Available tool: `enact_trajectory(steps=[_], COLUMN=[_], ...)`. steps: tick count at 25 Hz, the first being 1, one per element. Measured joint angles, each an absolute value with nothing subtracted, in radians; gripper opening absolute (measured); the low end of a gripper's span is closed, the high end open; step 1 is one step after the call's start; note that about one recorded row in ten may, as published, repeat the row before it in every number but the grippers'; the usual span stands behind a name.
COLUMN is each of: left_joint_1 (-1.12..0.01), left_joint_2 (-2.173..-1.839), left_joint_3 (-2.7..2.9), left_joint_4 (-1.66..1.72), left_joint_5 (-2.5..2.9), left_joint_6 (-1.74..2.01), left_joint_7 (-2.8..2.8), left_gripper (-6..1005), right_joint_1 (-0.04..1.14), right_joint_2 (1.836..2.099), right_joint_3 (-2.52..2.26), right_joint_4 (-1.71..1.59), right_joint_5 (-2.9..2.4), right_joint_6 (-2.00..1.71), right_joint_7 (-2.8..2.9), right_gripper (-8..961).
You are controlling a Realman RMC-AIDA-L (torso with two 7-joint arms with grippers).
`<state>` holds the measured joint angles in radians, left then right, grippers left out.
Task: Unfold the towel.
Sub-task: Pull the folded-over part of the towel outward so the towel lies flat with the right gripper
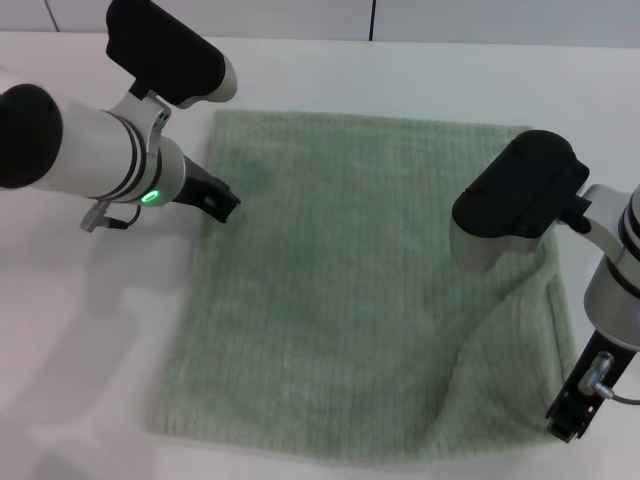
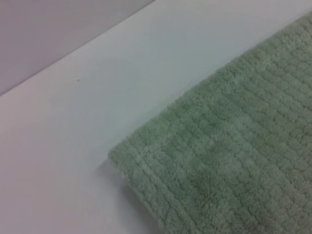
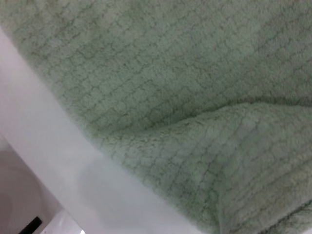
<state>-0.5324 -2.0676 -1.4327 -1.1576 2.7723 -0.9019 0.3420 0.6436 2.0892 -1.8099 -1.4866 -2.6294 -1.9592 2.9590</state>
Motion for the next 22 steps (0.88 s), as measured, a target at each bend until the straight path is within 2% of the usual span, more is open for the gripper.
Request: enact_trajectory(steps=[3, 8, 11, 17, 22], left_joint_1=[-0.545, -0.560, -0.561, -0.564, -0.564], left_joint_2=[-2.067, -2.066, -2.066, -2.066, -2.065], left_joint_3=[-1.433, -1.433, -1.433, -1.433, -1.433], left_joint_4=[-1.143, -1.133, -1.136, -1.139, -1.141], left_joint_5=[2.773, 2.774, 2.774, 2.774, 2.774], left_joint_6=[-0.902, -0.902, -0.901, -0.903, -0.906], left_joint_7=[0.342, 0.343, 0.348, 0.353, 0.354], left_gripper=[-1, -1, -1, -1, -1], right_joint_1=[0.639, 0.633, 0.636, 0.703, 0.705], right_joint_2=[2.089, 2.089, 2.087, 2.088, 2.090], right_joint_3=[-1.797, -1.726, -1.704, -1.745, -1.703], right_joint_4=[-1.499, -1.569, -1.577, -1.484, -1.535], right_joint_5=[-2.612, -2.532, -2.525, -2.521, -2.532], right_joint_6=[-1.957, -1.944, -1.876, -1.838, -1.910], right_joint_7=[2.959, 2.959, 2.959, 2.957, 2.961], right_gripper=[162, 369, 528, 533, 538])
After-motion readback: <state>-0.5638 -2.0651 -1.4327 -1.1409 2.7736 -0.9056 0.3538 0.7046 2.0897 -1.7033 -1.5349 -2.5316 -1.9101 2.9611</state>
